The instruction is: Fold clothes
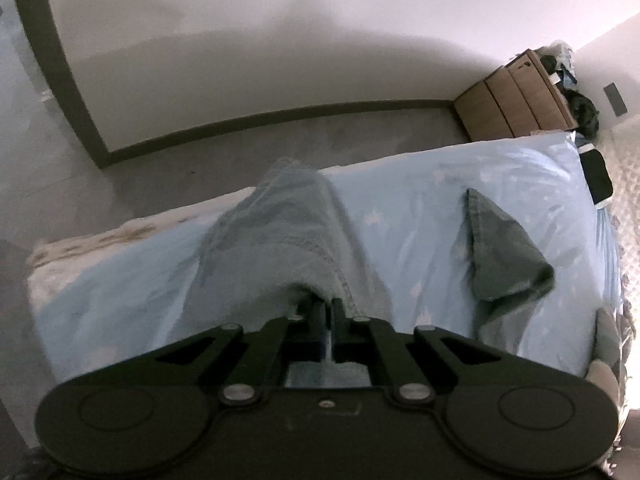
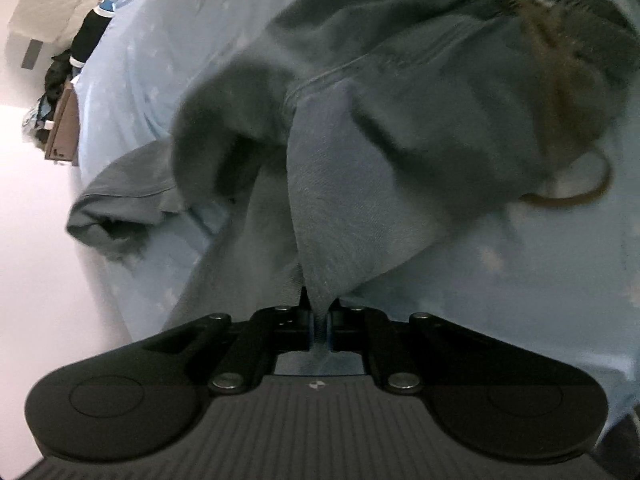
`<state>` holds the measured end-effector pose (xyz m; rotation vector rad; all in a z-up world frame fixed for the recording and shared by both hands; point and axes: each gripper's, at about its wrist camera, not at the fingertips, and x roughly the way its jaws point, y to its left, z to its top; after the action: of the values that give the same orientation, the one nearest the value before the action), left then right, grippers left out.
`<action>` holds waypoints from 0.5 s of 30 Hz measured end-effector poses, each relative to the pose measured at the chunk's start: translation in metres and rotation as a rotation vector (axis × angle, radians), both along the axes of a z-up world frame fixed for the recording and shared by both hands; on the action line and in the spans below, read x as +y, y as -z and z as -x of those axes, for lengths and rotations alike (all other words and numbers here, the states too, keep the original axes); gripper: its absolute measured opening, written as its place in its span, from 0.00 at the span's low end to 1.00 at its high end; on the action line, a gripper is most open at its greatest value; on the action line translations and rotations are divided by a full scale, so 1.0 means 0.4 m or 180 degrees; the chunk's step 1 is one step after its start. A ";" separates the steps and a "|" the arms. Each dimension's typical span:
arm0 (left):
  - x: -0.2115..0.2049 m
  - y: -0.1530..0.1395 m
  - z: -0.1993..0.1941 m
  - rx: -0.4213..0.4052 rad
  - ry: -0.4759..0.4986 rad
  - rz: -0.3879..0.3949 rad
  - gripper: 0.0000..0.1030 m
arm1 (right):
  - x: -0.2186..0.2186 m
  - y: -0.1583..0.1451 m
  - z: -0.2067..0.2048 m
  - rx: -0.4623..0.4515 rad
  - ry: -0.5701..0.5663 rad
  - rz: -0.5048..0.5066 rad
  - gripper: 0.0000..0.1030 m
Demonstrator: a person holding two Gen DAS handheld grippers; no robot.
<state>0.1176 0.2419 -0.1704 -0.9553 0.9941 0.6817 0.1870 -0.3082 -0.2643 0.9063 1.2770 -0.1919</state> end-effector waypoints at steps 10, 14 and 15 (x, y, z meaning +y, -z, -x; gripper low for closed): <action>0.021 0.077 -0.187 0.0383 -0.0048 0.0113 0.03 | 0.034 -0.005 -0.159 -0.0068 -0.0013 -0.0321 0.06; 0.044 0.194 -0.303 0.0477 -0.0012 0.0437 0.07 | 0.055 0.057 -0.243 0.0018 0.0047 -0.0280 0.08; 0.050 0.210 -0.319 0.0443 0.0033 0.0557 0.08 | 0.065 0.072 -0.261 0.0081 0.0052 -0.0244 0.11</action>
<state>0.2453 0.2620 -0.2546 -1.0652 1.1958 0.6674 0.2916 -0.2824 -0.2931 0.9827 1.3081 -0.1686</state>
